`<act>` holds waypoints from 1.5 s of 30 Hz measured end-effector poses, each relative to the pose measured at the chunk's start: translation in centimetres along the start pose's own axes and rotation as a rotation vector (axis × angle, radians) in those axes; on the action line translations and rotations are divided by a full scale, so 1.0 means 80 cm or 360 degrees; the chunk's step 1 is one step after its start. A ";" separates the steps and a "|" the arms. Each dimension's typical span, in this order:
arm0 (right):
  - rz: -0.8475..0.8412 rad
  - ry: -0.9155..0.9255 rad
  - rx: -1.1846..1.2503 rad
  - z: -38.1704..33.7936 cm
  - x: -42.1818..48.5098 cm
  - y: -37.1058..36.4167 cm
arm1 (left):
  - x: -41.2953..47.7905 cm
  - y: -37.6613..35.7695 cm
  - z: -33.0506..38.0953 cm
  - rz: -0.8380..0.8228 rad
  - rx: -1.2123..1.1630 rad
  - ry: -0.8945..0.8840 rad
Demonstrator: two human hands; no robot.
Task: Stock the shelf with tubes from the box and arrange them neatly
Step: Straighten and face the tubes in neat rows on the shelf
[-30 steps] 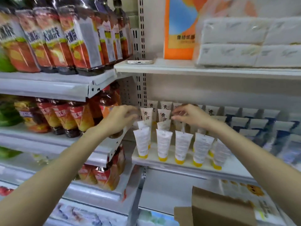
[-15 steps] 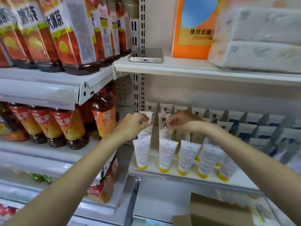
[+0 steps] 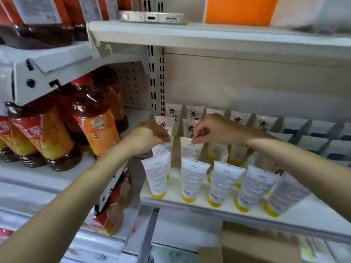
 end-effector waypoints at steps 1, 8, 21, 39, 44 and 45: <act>0.0023 -0.0008 -0.0011 0.000 0.000 0.000 | 0.002 0.000 0.000 -0.0001 0.0001 -0.0016; 0.0043 -0.0003 0.0233 0.001 0.004 -0.010 | 0.005 -0.003 -0.001 0.0010 -0.0023 0.0022; -0.0253 -0.0042 0.0574 0.014 0.014 0.006 | 0.006 -0.005 0.004 0.0046 -0.0227 0.0204; 0.0145 0.0050 0.0226 0.011 0.021 -0.008 | 0.000 -0.014 -0.003 0.0073 -0.1029 0.0401; 0.0164 0.0058 0.0287 0.005 0.021 -0.009 | -0.004 -0.011 -0.001 0.0045 -0.1040 0.0403; 0.0164 0.0062 0.0279 0.006 0.021 -0.010 | -0.005 -0.011 -0.001 0.0046 -0.1063 0.0412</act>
Point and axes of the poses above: each hand's wrist, its own x-axis towards the middle knuckle, its own y-axis out of the back of the hand, z = x × y, the point moved 1 cm from there along x, towards the middle knuckle, and after that the axes turned 11 degrees about -x, right-handed, at the moved point
